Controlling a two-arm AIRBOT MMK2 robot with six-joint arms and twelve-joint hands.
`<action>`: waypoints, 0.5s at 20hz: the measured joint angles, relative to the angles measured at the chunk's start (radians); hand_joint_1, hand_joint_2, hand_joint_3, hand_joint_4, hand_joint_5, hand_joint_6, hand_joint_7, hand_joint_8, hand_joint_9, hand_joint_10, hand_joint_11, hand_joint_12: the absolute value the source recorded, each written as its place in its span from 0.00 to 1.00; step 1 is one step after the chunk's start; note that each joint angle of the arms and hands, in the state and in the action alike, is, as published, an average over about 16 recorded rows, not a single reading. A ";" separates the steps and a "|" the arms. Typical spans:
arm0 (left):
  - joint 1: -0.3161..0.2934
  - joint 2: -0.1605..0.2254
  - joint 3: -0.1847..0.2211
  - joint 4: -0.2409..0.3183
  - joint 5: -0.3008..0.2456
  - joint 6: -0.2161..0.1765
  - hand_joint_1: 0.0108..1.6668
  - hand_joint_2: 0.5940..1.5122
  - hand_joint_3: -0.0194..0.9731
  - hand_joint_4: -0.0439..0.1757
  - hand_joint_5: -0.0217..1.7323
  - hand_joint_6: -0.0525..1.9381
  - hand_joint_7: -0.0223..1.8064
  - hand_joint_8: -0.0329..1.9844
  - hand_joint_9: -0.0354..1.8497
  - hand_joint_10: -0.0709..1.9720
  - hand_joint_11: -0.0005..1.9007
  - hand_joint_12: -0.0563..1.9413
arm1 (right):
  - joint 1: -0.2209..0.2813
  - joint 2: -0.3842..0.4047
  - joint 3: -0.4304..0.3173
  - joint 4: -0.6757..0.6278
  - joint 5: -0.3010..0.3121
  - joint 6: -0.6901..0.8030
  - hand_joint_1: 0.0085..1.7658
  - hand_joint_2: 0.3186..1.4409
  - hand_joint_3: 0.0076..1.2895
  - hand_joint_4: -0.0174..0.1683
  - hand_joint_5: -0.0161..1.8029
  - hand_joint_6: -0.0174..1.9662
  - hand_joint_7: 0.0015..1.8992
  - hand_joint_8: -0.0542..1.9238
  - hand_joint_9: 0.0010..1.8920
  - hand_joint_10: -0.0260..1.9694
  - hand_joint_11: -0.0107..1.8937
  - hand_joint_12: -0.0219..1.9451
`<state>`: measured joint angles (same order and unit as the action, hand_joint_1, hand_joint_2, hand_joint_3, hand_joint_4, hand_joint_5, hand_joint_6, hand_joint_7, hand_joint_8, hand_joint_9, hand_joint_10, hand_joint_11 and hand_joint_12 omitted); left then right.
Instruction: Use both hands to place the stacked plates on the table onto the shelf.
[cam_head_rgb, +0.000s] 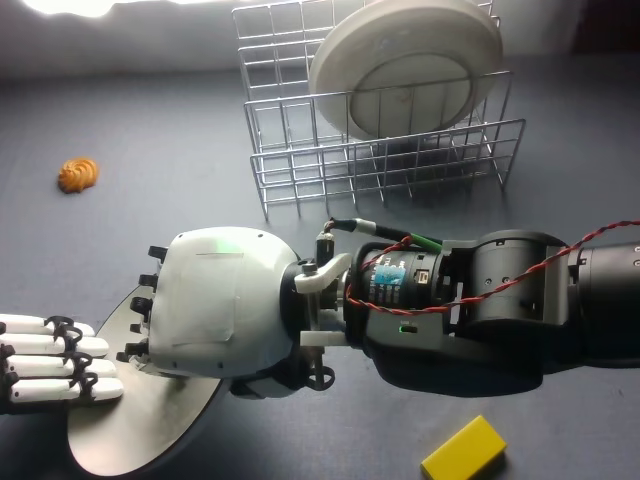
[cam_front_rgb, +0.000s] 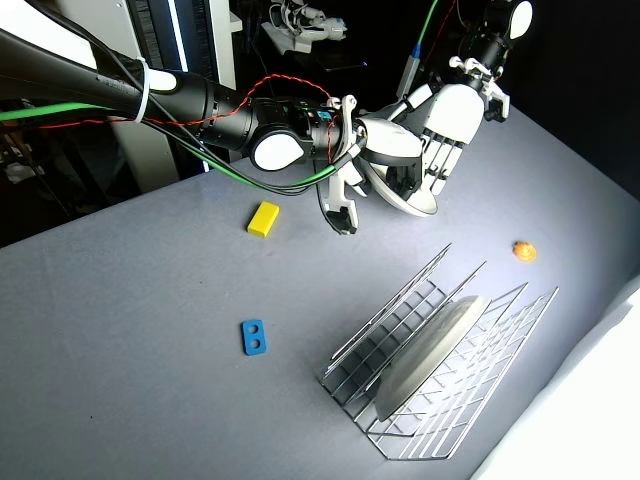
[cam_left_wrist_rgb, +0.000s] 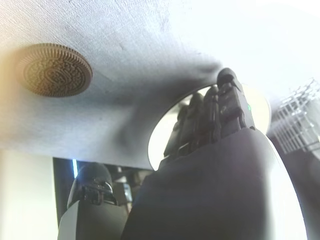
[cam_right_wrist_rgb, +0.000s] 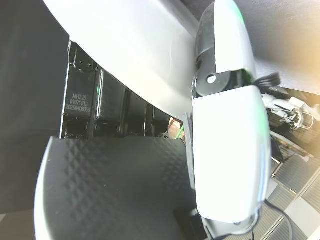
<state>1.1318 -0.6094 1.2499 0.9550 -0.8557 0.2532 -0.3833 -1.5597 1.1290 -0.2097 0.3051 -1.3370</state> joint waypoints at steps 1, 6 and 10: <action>-0.003 0.000 0.004 -0.010 -0.001 0.000 0.01 0.54 0.04 0.17 0.01 0.02 0.01 0.01 0.01 0.02 0.01 0.03 | -0.001 0.000 0.000 0.000 0.003 -0.001 0.67 0.59 0.01 0.04 0.45 0.30 0.48 0.38 0.56 0.25 0.47 0.54; -0.023 0.005 0.031 -0.075 -0.012 0.000 0.01 0.54 0.04 0.18 0.01 0.03 0.02 0.01 0.01 0.03 0.01 0.03 | -0.008 0.001 0.000 0.002 0.016 -0.007 0.67 0.57 0.01 0.05 0.46 0.33 0.50 0.44 0.61 0.21 0.48 0.54; -0.044 0.011 0.060 -0.134 -0.021 0.000 0.01 0.54 0.04 0.20 0.01 0.03 0.02 0.01 0.02 0.03 0.01 0.03 | -0.015 0.012 -0.007 0.004 0.024 -0.010 0.67 0.57 0.01 0.05 0.46 0.34 0.50 0.45 0.63 0.17 0.48 0.55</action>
<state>1.0879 -0.5989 1.3100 0.8212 -0.8769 0.2532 -0.3978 -1.5478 1.1221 -0.2054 0.3293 -1.3465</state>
